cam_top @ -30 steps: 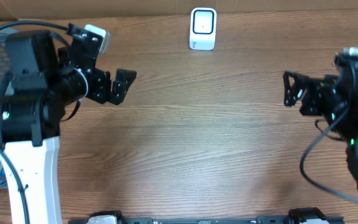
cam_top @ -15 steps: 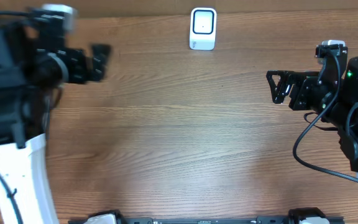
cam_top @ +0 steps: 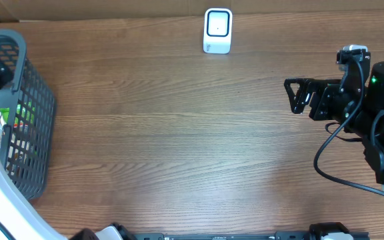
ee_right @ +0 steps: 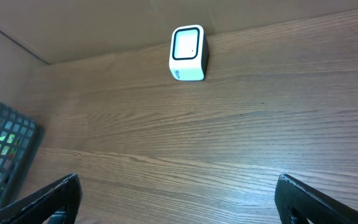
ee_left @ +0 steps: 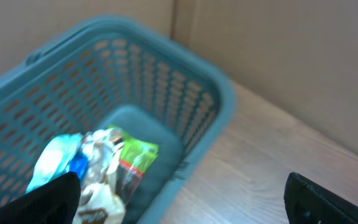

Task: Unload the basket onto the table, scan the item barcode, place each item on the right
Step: 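Raise the left gripper and reach down into the grey basket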

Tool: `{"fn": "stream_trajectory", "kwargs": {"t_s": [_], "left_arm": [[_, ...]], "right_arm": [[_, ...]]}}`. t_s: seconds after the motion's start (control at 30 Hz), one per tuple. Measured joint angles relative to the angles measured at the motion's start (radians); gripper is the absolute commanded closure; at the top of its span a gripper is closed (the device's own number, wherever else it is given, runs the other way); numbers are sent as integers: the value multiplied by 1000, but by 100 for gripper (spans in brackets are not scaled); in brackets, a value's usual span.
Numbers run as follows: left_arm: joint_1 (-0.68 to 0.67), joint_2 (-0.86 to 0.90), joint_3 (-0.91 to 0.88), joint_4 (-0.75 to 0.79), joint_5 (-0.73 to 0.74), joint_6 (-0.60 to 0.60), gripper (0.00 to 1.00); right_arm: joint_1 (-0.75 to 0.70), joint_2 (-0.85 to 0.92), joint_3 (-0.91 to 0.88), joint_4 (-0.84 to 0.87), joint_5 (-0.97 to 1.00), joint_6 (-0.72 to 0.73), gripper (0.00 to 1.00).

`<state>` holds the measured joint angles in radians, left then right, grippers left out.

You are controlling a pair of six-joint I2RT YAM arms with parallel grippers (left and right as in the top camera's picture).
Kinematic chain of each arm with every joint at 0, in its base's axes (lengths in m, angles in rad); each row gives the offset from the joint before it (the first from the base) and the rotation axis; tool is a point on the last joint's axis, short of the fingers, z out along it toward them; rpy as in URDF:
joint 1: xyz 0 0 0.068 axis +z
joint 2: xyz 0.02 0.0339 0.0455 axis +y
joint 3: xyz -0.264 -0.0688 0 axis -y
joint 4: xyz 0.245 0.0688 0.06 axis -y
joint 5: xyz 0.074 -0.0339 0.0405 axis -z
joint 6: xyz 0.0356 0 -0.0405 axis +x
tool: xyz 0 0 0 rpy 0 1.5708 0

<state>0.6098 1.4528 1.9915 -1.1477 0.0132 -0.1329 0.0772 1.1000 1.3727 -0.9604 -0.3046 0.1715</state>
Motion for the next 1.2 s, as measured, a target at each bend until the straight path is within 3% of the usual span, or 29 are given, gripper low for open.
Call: {"fn": "stream_trajectory", "kwargs": {"t_s": [0.2,0.9,0.97,1.03,1.2], "left_arm": [[82,100,0,-29,-5,-27,5],[185,281,0,-34,-40,-56,11],[185,303,0,-34,-40,-56,11],[185,330,0,-34,-41,-56,0],[185,414,0,-35,-41,-64,0]], "right_arm": [[0,0,0,0,-6,1,0],[0,0,0,2,-6,4,0],[0,0,0,1,-6,5,0],[0,0,0,2,-6,8,0],[0,0,0,0,-6,8,0]]}}
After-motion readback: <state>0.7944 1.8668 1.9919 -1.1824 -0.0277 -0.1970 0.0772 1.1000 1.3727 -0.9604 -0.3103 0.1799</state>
